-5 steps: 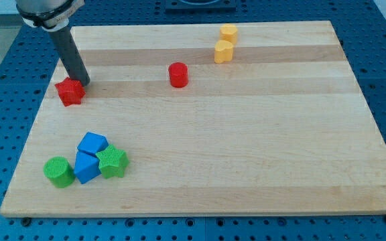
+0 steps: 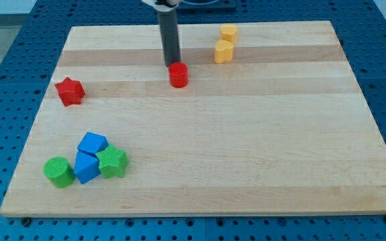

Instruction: Slide the red circle towards the red star

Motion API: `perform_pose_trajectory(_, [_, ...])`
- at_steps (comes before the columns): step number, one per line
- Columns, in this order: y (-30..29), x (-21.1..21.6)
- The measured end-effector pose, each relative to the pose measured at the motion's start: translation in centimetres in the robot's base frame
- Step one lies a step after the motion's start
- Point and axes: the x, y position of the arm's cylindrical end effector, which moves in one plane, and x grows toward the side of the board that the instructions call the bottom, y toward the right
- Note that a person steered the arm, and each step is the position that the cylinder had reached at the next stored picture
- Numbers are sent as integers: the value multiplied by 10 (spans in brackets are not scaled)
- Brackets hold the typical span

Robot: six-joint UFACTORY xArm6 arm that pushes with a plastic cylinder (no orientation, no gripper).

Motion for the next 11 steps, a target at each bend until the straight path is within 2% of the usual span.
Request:
perform_pose_trajectory(3, [20,42])
perform_pose_trajectory(5, [85,50])
perform_pose_trajectory(6, [81,60])
perform_pose_trajectory(9, [22,86])
perform_pose_trajectory(11, [-21,86])
